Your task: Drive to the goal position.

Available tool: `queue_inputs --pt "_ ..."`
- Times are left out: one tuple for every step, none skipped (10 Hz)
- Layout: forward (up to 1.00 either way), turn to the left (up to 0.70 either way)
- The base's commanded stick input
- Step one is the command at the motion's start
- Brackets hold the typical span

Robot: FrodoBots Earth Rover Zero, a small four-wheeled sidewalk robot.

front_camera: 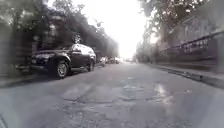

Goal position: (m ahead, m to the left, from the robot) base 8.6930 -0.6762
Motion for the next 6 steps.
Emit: queue_inputs --pt "0.94 -0.37" --pt "1.0 -0.4" --pt "1.0 -0.4" --pt "1.0 -0.4" --pt "1.0 -0.4" --pt "1.0 -0.4"
